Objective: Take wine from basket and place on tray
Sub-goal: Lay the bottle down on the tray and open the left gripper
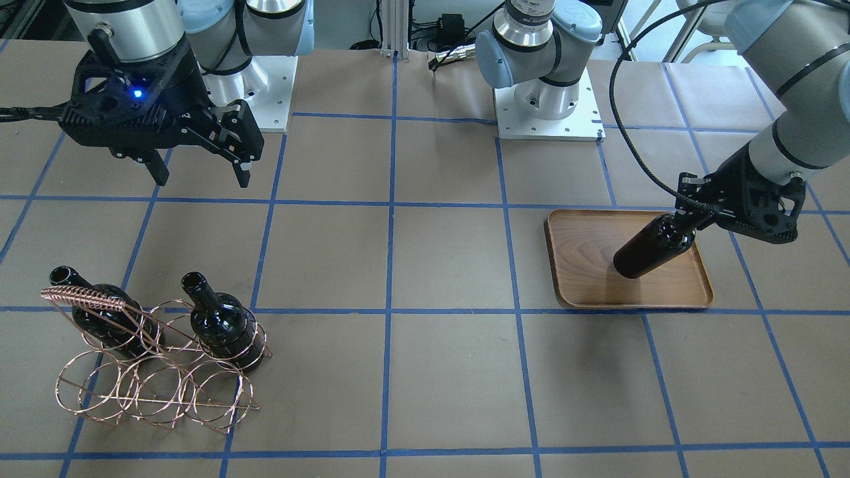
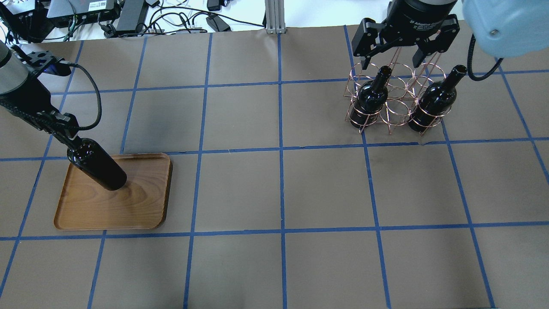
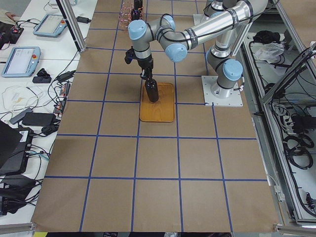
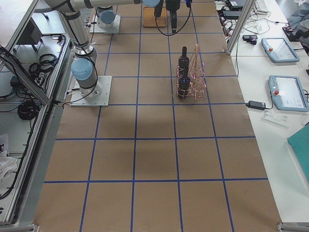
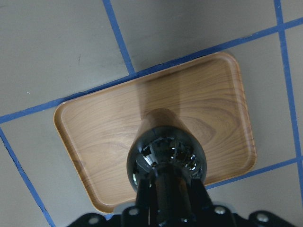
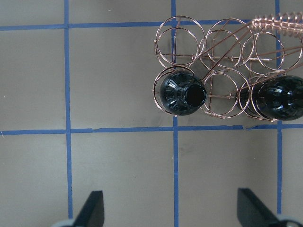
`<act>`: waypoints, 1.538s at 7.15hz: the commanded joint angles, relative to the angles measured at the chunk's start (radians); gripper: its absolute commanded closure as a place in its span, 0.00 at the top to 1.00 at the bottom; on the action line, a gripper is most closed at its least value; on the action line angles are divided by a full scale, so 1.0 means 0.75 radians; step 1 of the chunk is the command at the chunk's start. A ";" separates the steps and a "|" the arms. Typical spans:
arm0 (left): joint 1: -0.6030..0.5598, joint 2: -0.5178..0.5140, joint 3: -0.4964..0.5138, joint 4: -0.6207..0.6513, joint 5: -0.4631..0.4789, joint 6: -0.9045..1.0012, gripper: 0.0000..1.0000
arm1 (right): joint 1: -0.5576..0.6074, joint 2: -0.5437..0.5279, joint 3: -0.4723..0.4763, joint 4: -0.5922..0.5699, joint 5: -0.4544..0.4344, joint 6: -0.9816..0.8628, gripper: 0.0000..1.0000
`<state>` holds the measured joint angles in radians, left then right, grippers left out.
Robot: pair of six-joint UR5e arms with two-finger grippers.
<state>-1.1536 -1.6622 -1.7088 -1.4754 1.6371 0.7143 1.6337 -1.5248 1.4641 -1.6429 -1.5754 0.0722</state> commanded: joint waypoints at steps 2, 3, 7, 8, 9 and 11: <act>0.000 -0.009 0.000 0.002 0.043 -0.007 0.07 | 0.000 0.000 -0.001 0.000 0.002 0.002 1.00; 0.000 -0.015 0.000 0.000 0.040 -0.007 0.14 | 0.000 0.000 -0.001 0.000 0.000 0.000 1.00; -0.008 -0.017 0.000 -0.017 0.042 -0.060 0.84 | 0.000 0.000 -0.001 0.000 0.000 0.000 1.00; -0.030 -0.007 0.000 -0.051 0.051 -0.217 1.00 | 0.000 0.000 0.001 0.000 0.000 0.002 1.00; -0.065 0.025 0.014 -0.090 0.051 -0.311 1.00 | 0.000 0.000 0.001 0.000 0.002 0.000 1.00; -0.098 0.128 0.122 -0.184 0.043 -0.467 1.00 | 0.000 0.000 0.001 0.000 0.000 0.000 1.00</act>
<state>-1.2143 -1.6108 -1.6677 -1.5729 1.6755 0.4349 1.6337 -1.5248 1.4643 -1.6429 -1.5750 0.0722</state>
